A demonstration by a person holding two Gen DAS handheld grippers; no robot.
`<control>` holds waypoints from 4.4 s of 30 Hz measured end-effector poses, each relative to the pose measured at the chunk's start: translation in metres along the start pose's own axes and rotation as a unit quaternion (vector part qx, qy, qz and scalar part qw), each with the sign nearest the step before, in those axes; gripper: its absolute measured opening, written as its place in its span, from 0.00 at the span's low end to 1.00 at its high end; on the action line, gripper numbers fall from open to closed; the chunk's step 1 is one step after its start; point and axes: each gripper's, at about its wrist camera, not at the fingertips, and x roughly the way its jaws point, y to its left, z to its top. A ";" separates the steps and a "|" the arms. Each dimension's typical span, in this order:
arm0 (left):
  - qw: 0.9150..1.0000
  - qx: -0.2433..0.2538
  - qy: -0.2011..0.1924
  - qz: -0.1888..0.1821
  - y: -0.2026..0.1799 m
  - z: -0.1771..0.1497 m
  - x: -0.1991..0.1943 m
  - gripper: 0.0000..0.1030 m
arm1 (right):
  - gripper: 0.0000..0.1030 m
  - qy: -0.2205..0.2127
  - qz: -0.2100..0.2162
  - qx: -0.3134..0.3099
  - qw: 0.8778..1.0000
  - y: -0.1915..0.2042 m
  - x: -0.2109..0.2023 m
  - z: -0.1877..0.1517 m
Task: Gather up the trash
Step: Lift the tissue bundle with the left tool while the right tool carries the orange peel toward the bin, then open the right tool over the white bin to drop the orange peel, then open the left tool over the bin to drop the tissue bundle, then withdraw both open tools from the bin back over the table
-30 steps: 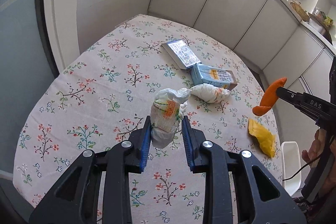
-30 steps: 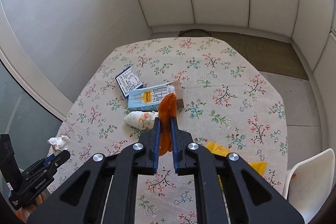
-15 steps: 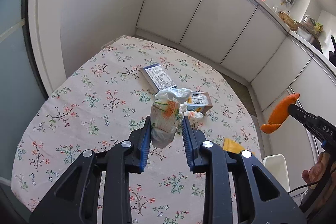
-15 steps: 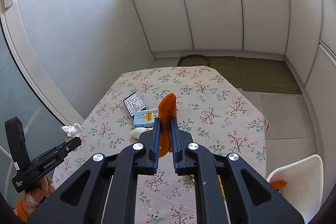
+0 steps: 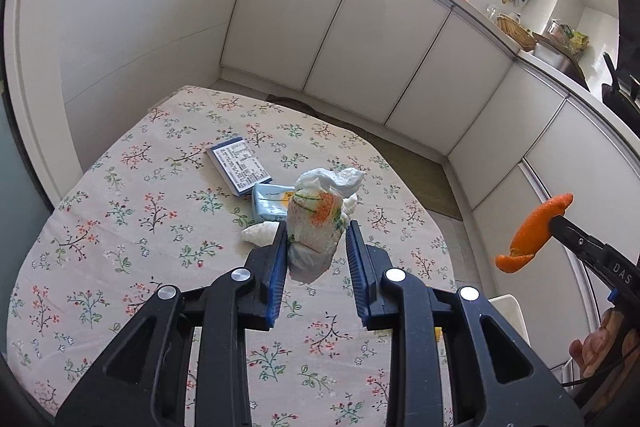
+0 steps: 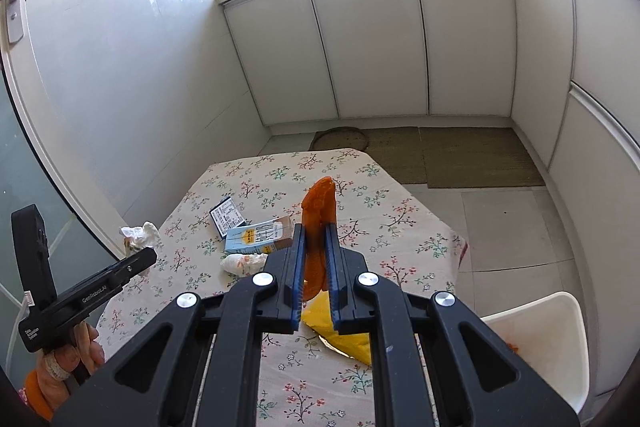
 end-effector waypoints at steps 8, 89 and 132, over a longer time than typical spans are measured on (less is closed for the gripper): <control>0.999 0.026 0.005 -0.027 -0.037 0.000 0.010 0.26 | 0.10 -0.020 -0.028 0.020 0.999 -0.029 -0.025 -0.003; 0.975 0.185 0.076 -0.100 -0.295 -0.064 0.091 0.89 | 0.93 -0.038 -0.371 0.105 0.922 -0.200 -0.113 -0.043; 0.992 0.062 0.093 0.054 -0.089 -0.005 0.119 0.89 | 0.93 0.051 -0.261 -0.030 0.963 -0.047 0.047 -0.015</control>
